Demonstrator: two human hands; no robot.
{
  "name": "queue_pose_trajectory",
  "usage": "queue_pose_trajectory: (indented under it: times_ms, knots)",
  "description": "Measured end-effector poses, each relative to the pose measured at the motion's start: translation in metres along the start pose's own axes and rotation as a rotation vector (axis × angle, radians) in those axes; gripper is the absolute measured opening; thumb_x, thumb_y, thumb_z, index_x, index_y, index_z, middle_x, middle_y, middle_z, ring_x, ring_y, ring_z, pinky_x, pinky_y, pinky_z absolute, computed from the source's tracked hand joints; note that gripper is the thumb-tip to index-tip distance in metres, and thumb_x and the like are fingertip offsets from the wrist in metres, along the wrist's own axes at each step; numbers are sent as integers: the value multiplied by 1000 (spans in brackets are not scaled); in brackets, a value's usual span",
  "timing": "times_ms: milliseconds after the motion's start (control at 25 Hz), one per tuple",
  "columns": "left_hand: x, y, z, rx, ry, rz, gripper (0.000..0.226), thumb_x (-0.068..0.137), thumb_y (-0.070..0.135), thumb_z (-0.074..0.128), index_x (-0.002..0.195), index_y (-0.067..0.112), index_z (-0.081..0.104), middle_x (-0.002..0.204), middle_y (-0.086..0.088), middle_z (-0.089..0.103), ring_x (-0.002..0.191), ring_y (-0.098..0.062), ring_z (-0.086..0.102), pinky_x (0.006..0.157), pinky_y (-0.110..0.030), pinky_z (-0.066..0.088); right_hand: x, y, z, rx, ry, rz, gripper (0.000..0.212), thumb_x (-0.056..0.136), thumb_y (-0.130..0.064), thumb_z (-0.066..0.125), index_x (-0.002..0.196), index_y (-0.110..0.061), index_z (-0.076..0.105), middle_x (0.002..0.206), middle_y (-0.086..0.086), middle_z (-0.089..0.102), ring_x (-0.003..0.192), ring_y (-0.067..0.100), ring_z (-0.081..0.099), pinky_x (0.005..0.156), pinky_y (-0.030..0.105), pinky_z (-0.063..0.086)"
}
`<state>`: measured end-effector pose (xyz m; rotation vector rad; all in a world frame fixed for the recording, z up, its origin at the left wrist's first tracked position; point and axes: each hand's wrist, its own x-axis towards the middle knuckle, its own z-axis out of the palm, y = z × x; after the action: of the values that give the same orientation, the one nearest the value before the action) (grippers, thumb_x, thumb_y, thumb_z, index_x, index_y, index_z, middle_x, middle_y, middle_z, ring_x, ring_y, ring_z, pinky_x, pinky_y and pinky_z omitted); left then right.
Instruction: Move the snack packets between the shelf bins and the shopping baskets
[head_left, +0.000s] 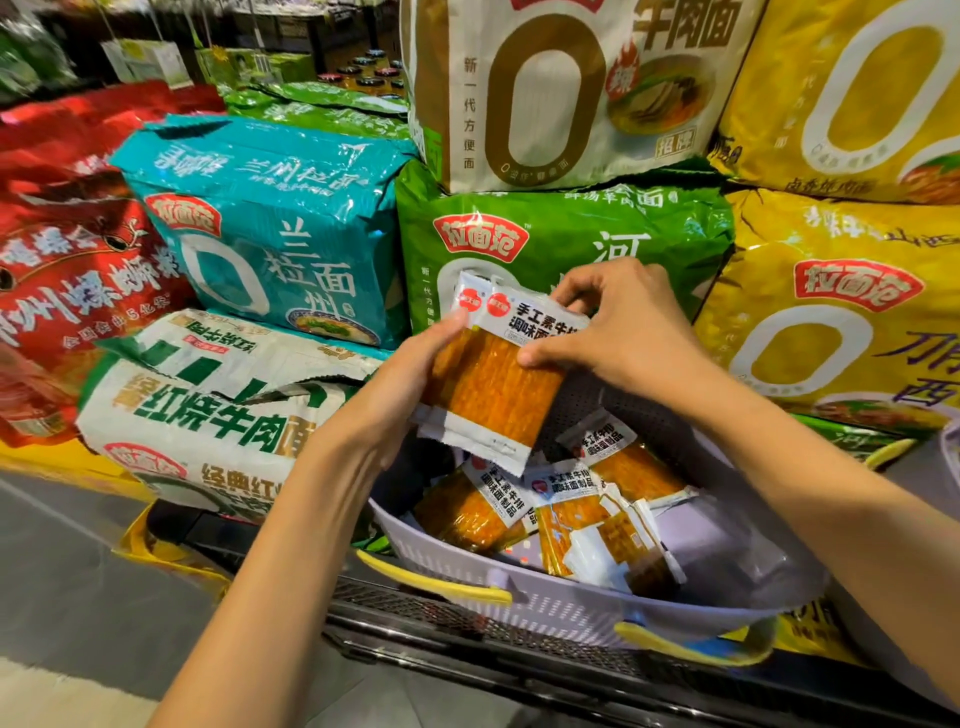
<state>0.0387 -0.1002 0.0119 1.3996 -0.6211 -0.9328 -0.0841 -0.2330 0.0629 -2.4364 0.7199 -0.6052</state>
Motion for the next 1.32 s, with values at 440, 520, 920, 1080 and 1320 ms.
queue_pose_trajectory:
  times_ms: [440,520,920,1080,1320]
  knots:
    - [2,1,-4,-151,168,208,36,67,15,67,102,15,60,83,6,73,74,-8,69,65,-21,54,-34,32,26,-122,-491,46,31,74,-44,74,74,-15,64,70,-1,68,59,-1,58,57,18,46]
    - [3,1,-4,-142,166,204,35,67,16,67,102,16,60,84,7,72,75,-8,69,65,-21,54,-29,31,60,-343,-675,2,52,74,-58,68,93,-11,60,94,7,66,86,18,61,71,33,50]
    - [3,1,-4,-127,174,191,35,67,16,69,101,16,59,86,6,71,76,-7,68,64,-20,53,-32,35,112,-310,-618,-44,68,73,-48,74,123,-8,52,133,11,53,121,29,49,91,29,41]
    - [1,3,-4,-108,172,191,42,67,18,69,107,15,58,92,4,70,80,-8,68,65,-20,54,-15,32,107,2,-626,80,81,69,-30,82,137,-12,43,138,7,50,125,24,48,106,33,38]
    - [2,3,-5,-146,185,187,26,78,8,64,103,14,59,85,5,71,74,-8,68,61,-20,53,-9,41,19,69,-720,149,20,68,-12,82,82,-10,69,76,-2,66,66,6,57,59,25,45]
